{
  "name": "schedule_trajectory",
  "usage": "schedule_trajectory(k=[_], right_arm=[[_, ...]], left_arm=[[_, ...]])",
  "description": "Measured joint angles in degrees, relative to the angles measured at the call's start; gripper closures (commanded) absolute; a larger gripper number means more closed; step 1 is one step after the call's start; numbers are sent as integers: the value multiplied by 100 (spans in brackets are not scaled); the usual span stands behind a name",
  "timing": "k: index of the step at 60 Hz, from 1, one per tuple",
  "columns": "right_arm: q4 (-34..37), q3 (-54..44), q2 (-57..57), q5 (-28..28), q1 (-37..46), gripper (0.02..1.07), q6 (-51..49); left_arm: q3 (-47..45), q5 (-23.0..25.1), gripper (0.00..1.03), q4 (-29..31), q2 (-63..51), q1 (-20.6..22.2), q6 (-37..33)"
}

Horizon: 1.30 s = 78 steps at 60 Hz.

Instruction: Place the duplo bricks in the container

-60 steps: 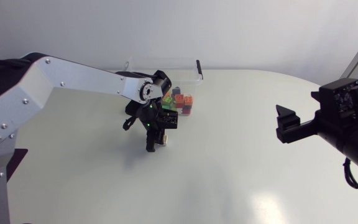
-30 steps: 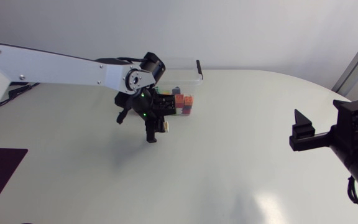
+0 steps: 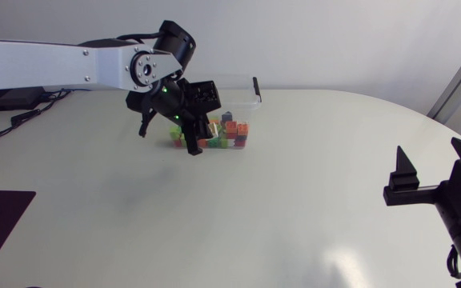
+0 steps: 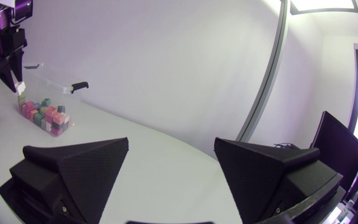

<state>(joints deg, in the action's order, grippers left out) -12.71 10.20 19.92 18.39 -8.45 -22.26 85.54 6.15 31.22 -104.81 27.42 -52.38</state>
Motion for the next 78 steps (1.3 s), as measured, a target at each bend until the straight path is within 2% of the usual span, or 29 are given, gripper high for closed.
schedule_trajectory(k=[36,51,68,74,76,78], right_arm=[[96,-835,-1648,164,-7,7,-409],[352,-872,-1989,258,15,7,-525],[522,-894,-1993,269,107,7,-525],[546,-894,-1993,269,107,7,-525],[551,-894,-1993,269,107,7,-525],[551,-894,-1993,273,107,7,-525]], left_arm=[[929,2,82,-1222,-33,-358,1314],[1716,24,82,-1567,-643,-577,1980],[2411,-7,81,-1620,-1475,-754,2455],[2568,-74,75,-1620,-1692,-754,2573],[2643,-94,68,-1617,-1775,-754,2627],[2697,-114,53,-1622,-1832,-756,2682]])
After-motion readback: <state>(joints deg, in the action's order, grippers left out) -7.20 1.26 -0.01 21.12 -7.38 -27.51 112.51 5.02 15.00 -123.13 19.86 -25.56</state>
